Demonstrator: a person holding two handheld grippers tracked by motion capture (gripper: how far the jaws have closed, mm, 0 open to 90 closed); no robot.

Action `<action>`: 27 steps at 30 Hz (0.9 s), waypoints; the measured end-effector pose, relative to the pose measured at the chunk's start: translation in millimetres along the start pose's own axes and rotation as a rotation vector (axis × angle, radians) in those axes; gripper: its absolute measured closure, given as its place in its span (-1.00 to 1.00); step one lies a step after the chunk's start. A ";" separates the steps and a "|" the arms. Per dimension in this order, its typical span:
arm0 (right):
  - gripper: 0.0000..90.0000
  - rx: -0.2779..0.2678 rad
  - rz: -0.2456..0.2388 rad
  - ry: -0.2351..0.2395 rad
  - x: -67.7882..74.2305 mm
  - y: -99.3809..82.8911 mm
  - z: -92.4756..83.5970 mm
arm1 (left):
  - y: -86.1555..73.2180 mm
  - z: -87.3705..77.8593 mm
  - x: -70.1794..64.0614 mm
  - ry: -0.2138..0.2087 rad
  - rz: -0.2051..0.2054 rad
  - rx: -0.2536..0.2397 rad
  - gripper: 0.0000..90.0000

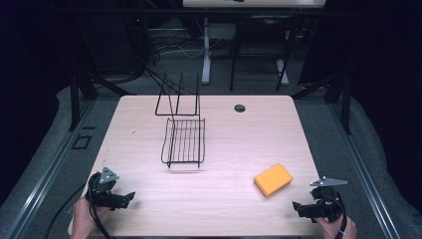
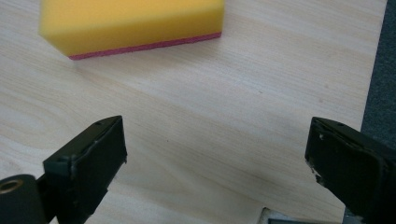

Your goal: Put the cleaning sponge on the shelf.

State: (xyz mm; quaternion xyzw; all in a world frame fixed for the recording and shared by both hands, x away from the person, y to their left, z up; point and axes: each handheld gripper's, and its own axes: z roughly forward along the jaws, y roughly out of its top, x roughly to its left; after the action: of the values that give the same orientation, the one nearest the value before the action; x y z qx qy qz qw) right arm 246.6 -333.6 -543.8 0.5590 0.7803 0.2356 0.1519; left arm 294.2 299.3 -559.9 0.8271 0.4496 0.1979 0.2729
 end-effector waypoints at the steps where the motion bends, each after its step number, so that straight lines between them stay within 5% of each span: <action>1: -0.89 0.000 0.000 0.000 0.0 0.0 0.0 | 0.1 -0.2 0.0 0.000 -0.002 -0.003 -1.00; 27: -0.86 -0.006 -0.020 0.073 6.6 15.7 -5.2 | 0.8 2.9 -1.9 -0.010 0.006 0.011 -1.00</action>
State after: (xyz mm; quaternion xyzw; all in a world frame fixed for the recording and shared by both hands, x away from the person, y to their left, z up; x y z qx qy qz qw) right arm 254.3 -324.3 -530.9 0.5419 0.7901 0.2568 0.1272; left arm 295.4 296.5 -561.8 0.8309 0.4469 0.1919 0.2703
